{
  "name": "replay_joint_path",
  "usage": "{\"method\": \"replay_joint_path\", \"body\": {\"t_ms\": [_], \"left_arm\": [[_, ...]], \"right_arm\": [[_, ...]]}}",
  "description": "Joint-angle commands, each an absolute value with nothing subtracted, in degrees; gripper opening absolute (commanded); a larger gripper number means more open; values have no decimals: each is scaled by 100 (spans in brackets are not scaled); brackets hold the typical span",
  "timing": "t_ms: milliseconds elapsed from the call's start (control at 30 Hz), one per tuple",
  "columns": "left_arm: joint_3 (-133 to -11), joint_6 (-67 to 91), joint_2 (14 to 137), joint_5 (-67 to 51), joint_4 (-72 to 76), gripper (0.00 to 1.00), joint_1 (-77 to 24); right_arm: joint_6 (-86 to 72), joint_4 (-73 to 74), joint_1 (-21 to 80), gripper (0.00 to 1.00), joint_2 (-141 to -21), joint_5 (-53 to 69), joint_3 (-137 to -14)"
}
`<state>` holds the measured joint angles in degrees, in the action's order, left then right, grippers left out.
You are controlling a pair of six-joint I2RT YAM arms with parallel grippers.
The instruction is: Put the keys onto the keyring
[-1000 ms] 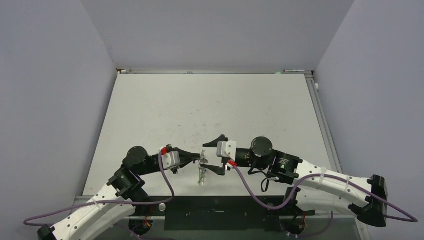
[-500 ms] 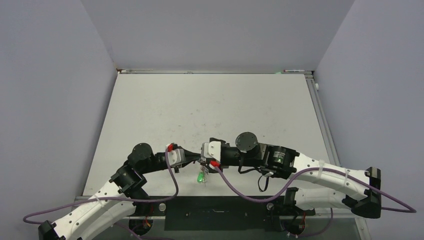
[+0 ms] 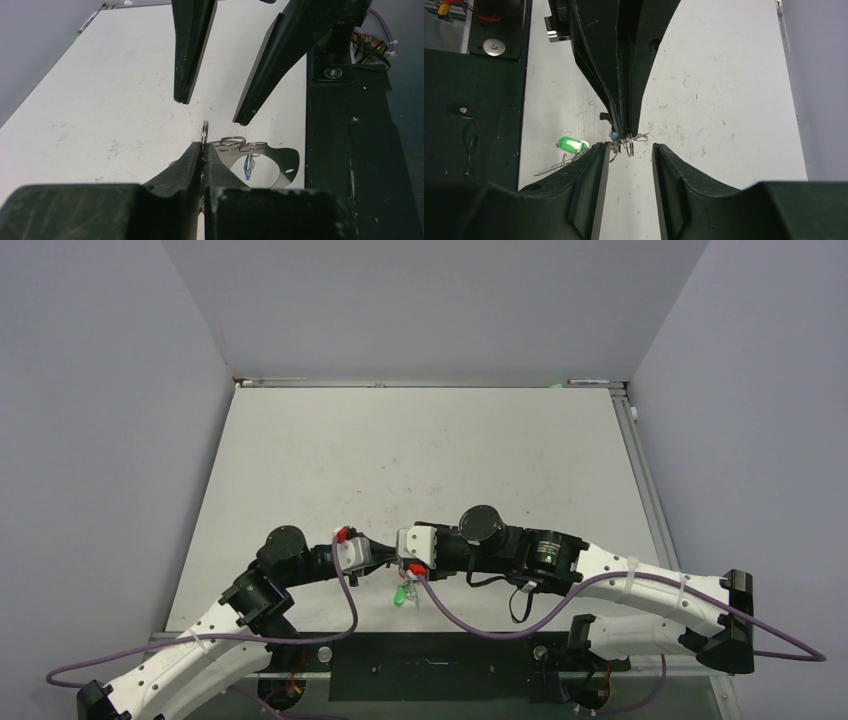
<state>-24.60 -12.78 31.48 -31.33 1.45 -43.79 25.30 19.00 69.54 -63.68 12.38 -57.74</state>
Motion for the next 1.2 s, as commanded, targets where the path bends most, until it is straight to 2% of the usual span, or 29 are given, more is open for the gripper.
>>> {"method": "replay_joint_path", "body": {"t_ms": [0, 267, 467, 767, 967, 1167], "left_arm": [[-2816, -1353, 3122, -3176, 425, 0, -4404], [-2821, -1354, 3135, -3195, 422, 0, -4420], [-2815, -1354, 3127, -3190, 424, 0, -4428], [-2813, -1369, 3120, -3199, 417, 0, -4440], [-2815, -1379, 3107, -3183, 405, 0, -4456], [-2813, -1388, 3087, -3161, 399, 0, -4457]], "right_arm": [[2649, 1722, 6998, 38, -6492, 1116, -6030], [2707, 1600, 7005, 36, -6575, 1124, -6003], [2744, 1486, 7004, 30, -6695, 1084, -5994], [2819, 1476, 6991, 34, -6717, 964, -5973], [2829, 1474, 6969, 26, -6719, 937, -5946], [2828, 1497, 6970, 27, -6724, 821, -5881]]}}
